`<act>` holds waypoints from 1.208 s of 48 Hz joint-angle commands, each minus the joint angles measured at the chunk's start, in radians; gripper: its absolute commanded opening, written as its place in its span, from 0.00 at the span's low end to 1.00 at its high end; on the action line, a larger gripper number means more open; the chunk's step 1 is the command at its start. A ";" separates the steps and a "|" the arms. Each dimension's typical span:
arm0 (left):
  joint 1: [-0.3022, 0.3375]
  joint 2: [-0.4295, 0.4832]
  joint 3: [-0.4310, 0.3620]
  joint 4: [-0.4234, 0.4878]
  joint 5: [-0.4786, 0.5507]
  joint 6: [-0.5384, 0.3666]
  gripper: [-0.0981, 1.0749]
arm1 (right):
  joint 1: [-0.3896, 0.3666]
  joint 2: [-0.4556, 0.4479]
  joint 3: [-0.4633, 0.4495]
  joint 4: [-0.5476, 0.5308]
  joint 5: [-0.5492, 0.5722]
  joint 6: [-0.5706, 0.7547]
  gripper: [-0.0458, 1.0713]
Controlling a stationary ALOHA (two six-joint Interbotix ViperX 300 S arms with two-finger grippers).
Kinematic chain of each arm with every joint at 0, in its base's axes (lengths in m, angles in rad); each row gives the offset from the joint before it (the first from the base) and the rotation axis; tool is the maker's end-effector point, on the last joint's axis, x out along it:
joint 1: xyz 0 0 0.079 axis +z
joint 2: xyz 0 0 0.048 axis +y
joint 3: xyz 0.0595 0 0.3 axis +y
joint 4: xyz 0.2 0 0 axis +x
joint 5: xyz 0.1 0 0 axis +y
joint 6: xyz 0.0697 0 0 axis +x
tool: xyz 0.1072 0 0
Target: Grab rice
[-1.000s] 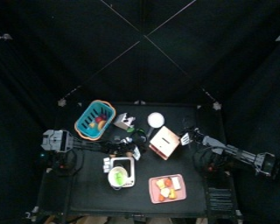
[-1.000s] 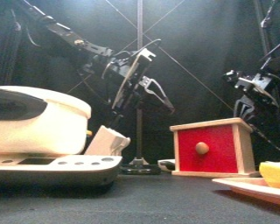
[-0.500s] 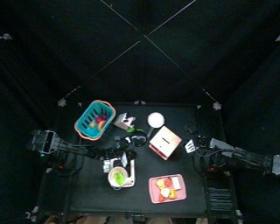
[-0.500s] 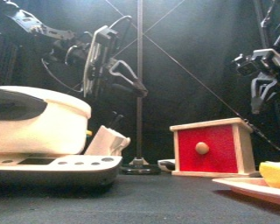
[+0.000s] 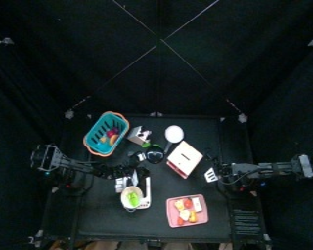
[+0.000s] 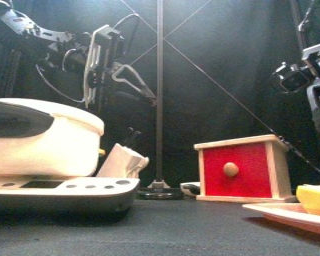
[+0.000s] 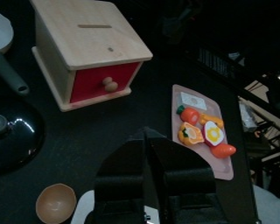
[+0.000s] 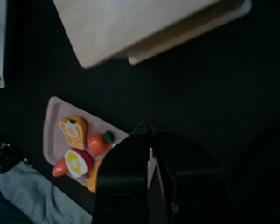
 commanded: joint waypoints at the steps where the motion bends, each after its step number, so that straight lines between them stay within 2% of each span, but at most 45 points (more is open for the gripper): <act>1: -0.002 -0.015 -0.006 0.000 -0.009 0.000 0.41 | 0.143 0.052 -0.015 -0.046 -0.011 0.118 0.41; 7: -0.002 -0.017 -0.003 0.000 -0.009 0.000 0.41 | 0.311 0.112 -0.052 -0.117 -0.005 0.302 0.41; 15: -0.002 -0.020 -0.002 0.000 -0.009 0.000 0.41 | 0.486 0.207 -0.103 -0.249 0.020 0.557 0.41; 24: -0.002 -0.026 0.003 0.000 -0.009 0.002 0.41 | 0.629 0.324 -0.152 -0.347 0.049 0.792 0.41; 30: 0.000 -0.038 0.015 0.000 -0.009 0.002 0.41 | 0.715 0.437 -0.198 -0.382 0.067 0.928 0.41; 37: 0.006 -0.064 0.034 0.000 -0.009 0.002 0.41 | 0.781 0.589 -0.287 -0.403 0.109 1.037 0.41; 43: 0.006 -0.071 0.041 -0.002 -0.009 -0.002 0.41 | 0.792 0.698 -0.367 -0.396 0.156 1.046 0.42; 52: 0.005 -0.066 0.040 -0.009 -0.009 -0.002 0.41 | 0.796 0.744 -0.423 -0.396 0.259 1.052 0.47; 58: 0.005 -0.061 0.040 -0.017 -0.009 -0.002 0.41 | 0.796 0.761 -0.430 -0.391 0.281 1.057 0.55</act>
